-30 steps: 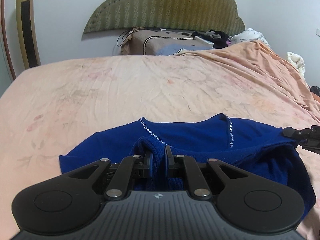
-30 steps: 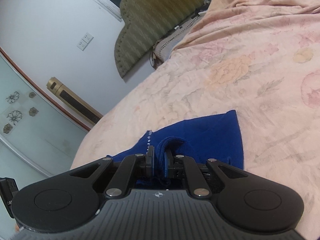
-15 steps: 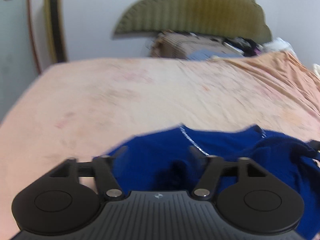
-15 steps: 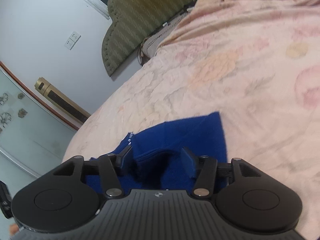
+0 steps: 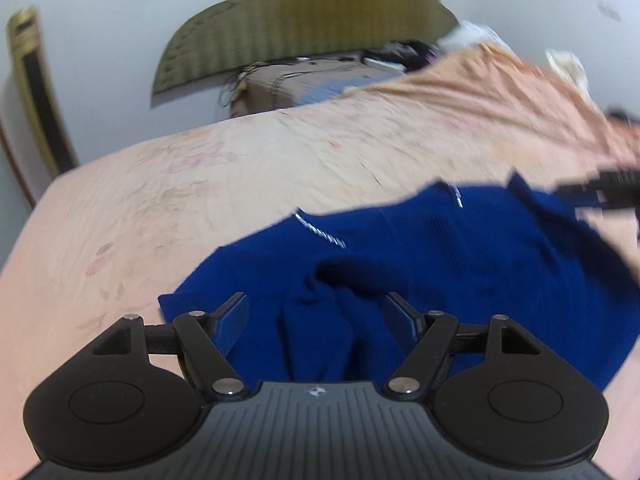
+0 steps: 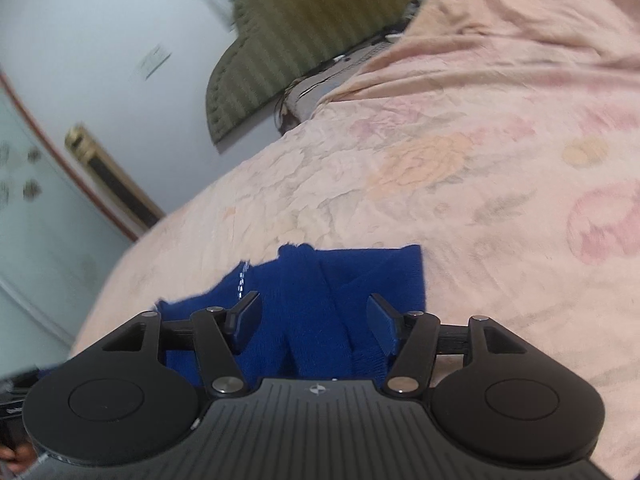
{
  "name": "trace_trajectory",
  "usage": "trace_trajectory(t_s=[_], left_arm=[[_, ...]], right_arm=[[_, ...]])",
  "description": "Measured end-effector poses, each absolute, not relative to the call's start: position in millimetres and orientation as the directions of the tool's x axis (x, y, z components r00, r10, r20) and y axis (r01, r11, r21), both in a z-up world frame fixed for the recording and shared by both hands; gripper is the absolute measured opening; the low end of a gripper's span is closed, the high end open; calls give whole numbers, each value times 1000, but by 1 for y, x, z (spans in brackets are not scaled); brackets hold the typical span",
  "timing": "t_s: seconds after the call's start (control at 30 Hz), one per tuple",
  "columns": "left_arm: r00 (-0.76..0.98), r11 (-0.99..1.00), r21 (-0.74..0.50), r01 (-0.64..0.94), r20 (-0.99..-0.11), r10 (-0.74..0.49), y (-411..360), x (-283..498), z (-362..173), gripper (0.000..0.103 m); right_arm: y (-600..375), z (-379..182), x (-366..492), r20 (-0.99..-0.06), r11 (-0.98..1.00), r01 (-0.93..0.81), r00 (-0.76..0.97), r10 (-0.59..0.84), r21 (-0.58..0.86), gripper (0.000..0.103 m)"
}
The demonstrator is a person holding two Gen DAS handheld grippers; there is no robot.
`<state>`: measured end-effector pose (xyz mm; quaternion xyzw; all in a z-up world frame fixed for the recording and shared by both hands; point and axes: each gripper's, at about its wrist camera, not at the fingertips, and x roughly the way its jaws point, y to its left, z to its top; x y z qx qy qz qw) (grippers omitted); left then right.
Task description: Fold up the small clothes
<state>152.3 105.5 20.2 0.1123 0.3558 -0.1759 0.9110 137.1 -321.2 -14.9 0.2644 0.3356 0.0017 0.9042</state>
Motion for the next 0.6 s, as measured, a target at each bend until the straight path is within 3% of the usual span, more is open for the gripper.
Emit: trace_trajectory(t_s=[0.07, 0.13, 0.23, 0.3, 0.33, 0.43, 0.6], left_arm=[[684, 893, 132, 431, -693, -228, 99, 141, 15, 79], [688, 874, 182, 451, -695, -210, 96, 130, 9, 81], [699, 845, 273, 460, -698, -155, 99, 114, -2, 81], [708, 827, 338, 448, -699, -98, 107, 104, -10, 81], [713, 823, 359, 439, -697, -77, 112, 100, -13, 82], [718, 845, 376, 381, -696, -14, 139, 94, -18, 83], [709, 928, 275, 251, -705, 17, 179, 99, -6, 83]], right_arm=[[-308, -16, 144, -649, 906, 140, 741, 171, 399, 74], [-290, -17, 151, -696, 961, 106, 710, 106, 255, 74], [-267, -20, 156, -706, 994, 105, 702, -91, -24, 74], [-266, -21, 158, -681, 977, 148, 701, -211, -151, 81], [-270, -21, 158, -677, 972, 169, 698, -236, -164, 86], [-286, -20, 156, -670, 958, 237, 686, -283, -162, 87], [-291, -9, 143, -614, 934, 323, 710, -345, -152, 89]])
